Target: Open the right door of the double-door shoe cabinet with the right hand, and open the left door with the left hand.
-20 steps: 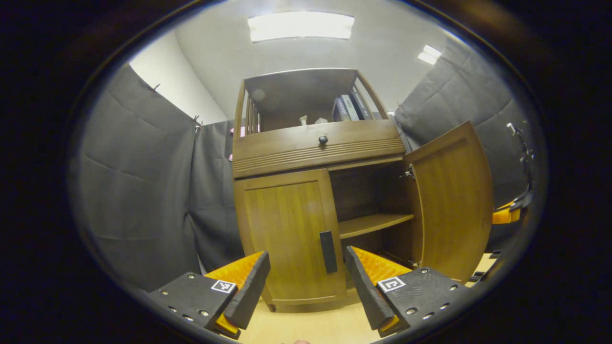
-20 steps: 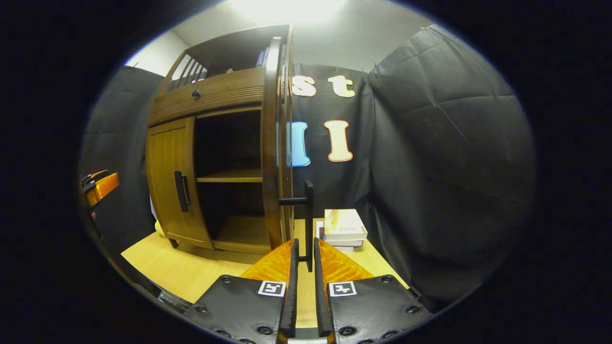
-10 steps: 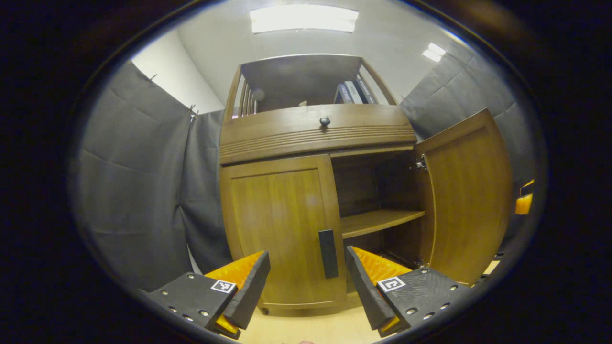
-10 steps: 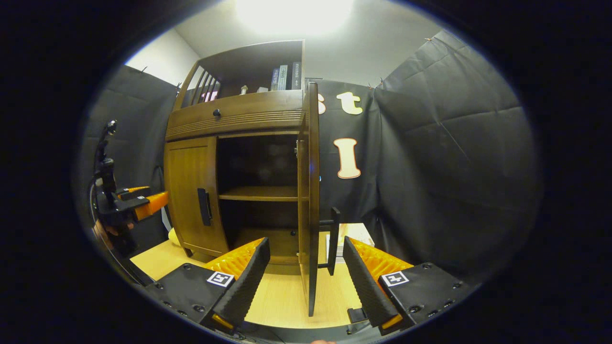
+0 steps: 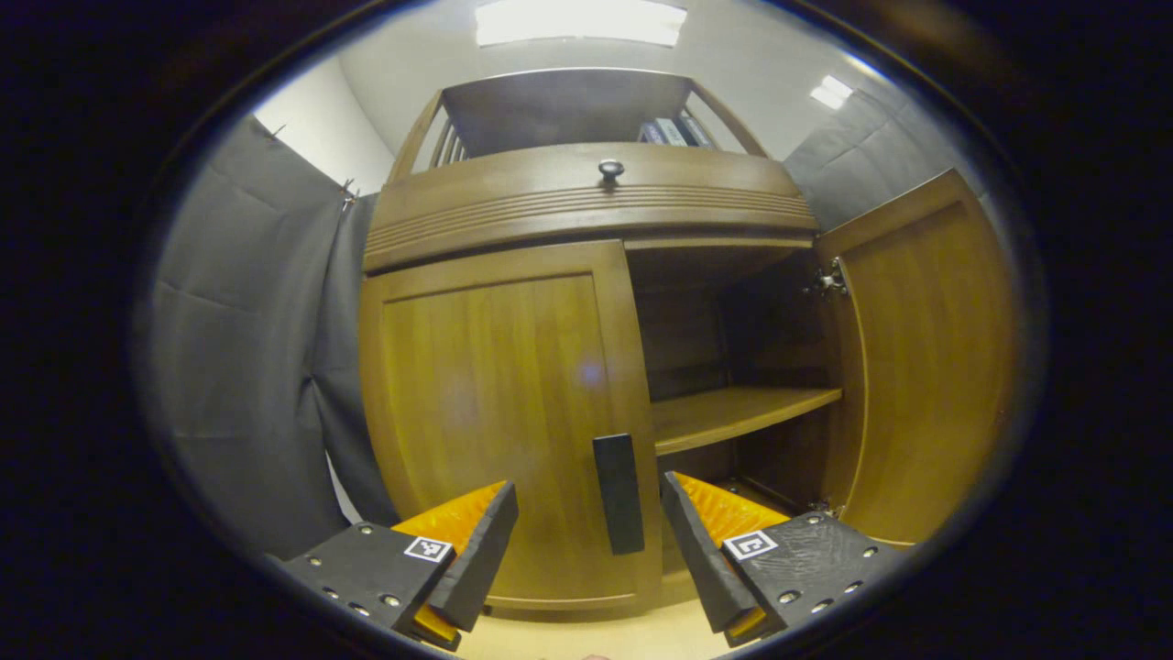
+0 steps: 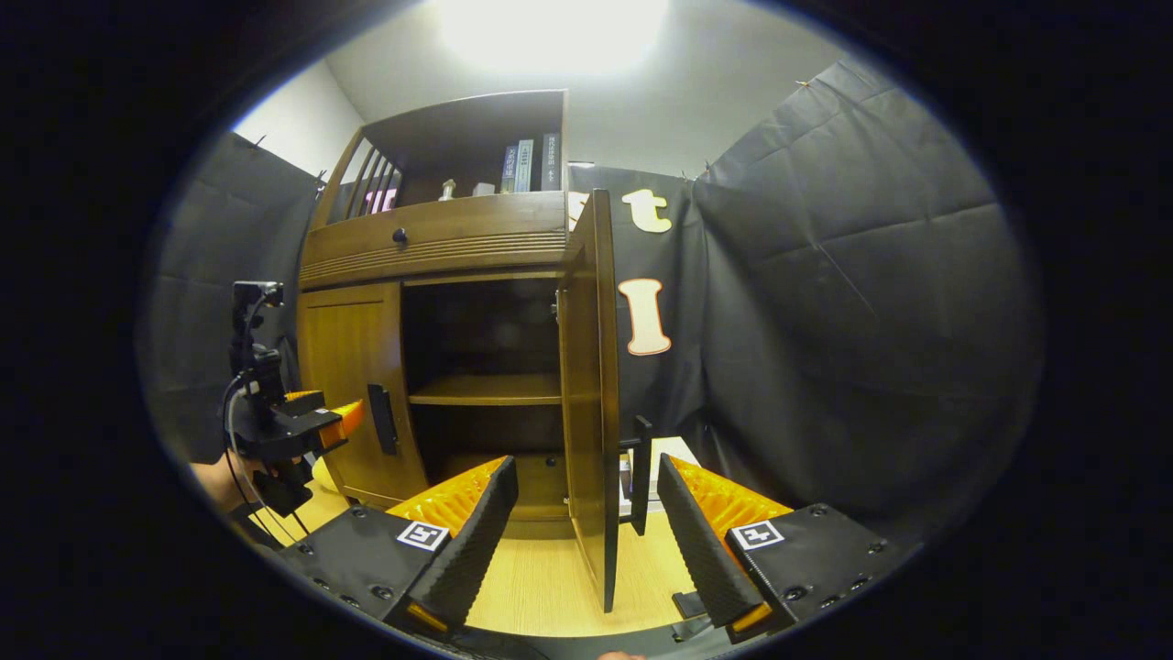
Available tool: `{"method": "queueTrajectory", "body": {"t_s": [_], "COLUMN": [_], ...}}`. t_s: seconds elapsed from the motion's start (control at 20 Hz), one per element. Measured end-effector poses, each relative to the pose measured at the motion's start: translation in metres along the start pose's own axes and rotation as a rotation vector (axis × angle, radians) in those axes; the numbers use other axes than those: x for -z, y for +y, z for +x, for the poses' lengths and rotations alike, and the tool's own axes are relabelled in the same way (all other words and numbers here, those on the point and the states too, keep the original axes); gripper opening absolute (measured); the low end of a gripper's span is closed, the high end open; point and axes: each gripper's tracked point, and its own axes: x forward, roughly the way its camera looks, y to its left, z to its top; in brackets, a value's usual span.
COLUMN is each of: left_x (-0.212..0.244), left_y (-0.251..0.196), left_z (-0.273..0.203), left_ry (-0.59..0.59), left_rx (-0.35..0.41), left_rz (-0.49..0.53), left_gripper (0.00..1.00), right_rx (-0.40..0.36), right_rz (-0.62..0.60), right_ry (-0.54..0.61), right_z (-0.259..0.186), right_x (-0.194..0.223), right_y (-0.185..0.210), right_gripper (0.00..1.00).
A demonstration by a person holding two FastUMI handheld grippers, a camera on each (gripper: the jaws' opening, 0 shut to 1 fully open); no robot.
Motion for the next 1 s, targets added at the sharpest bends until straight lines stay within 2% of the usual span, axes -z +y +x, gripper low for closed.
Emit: {"method": "queueTrajectory", "body": {"t_s": [0.1,0.2,0.25,0.3,0.45,0.5,0.7,0.75,0.8,0.9,1.0], "left_x": [0.002,0.004,0.005,0.007,0.009,0.01,0.013,0.013,0.012,0.015,0.017], "left_y": [-0.001,0.003,0.002,0.002,-0.002,-0.003,-0.004,-0.005,-0.009,-0.019,-0.027], "left_z": [0.001,0.001,0.003,0.002,0.002,0.003,0.001,0.002,0.002,0.006,0.005], "left_ry": [0.01,0.016,0.019,0.026,0.044,0.045,0.062,0.064,0.065,0.072,0.109], "left_rx": [0.0,-0.028,-0.029,-0.029,-0.016,-0.009,-0.008,-0.004,0.017,0.032,0.0], "left_rz": [-0.004,0.001,-0.002,-0.01,-0.03,-0.028,-0.026,-0.026,-0.036,-0.065,-0.078], "left_gripper": [0.92,0.93,0.93,0.9,0.93,0.86,0.56,0.61,0.56,0.34,0.28], "right_rx": [0.027,0.055,0.073,0.093,0.129,0.139,0.144,0.143,0.141,0.137,0.145], "right_rz": [-0.004,-0.009,-0.013,-0.018,-0.016,-0.013,0.008,0.012,0.014,0.013,-0.001], "right_ry": [0.006,0.012,0.01,0.01,0.01,0.011,0.041,0.041,0.036,0.027,0.024], "right_z": [0.002,0.003,0.003,0.004,0.001,0.0,-0.002,-0.003,-0.006,-0.01,-0.014], "right_x": [0.002,0.003,0.003,0.003,0.004,0.005,0.014,0.013,0.013,0.011,0.011], "right_y": [-0.002,-0.005,-0.006,-0.009,-0.014,-0.016,-0.019,-0.019,-0.02,-0.02,-0.026], "right_gripper": [0.99,0.99,0.93,0.93,0.93,0.96,0.96,0.96,0.96,0.96,0.96]}}
